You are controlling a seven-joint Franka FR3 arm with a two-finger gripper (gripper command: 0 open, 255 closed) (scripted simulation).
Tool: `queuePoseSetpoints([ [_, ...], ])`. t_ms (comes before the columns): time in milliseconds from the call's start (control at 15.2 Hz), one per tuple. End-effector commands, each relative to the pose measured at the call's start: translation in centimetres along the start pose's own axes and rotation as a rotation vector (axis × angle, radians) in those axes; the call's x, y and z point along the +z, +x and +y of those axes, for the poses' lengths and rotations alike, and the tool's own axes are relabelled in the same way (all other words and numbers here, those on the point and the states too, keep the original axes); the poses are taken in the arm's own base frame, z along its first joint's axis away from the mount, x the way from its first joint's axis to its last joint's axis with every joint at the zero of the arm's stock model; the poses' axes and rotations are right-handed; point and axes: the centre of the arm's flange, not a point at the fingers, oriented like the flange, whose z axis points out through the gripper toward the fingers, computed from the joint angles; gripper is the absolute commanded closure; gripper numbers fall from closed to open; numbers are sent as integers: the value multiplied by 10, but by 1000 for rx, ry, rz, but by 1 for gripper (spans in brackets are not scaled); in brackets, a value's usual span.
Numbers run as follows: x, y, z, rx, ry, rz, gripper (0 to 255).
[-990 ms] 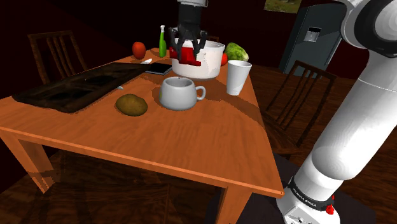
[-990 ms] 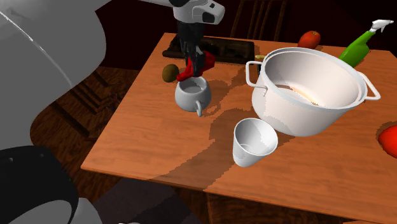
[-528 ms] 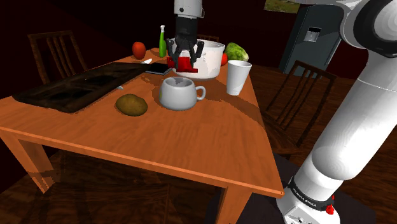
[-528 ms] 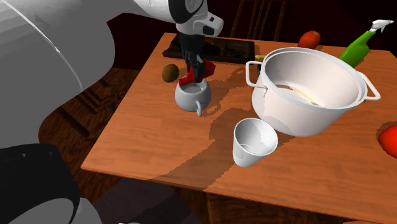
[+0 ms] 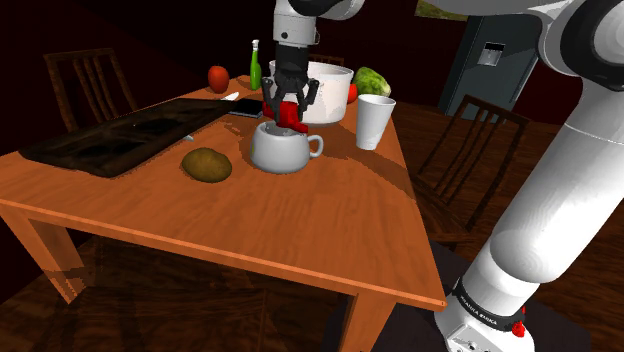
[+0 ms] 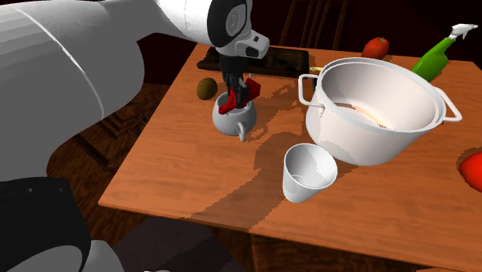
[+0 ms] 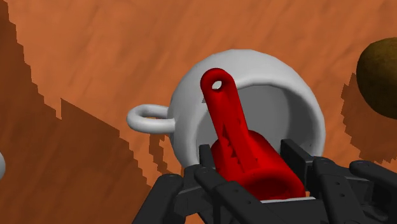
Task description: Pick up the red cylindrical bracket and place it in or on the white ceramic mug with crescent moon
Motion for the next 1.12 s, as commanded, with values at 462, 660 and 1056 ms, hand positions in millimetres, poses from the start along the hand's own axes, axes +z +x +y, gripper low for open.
queuePoseSetpoints([
  [462,2,1,0,0,0,-1,0],
  [660,2,1,0,0,0,-1,0],
  [1056,-48,1,0,0,0,-1,0],
])
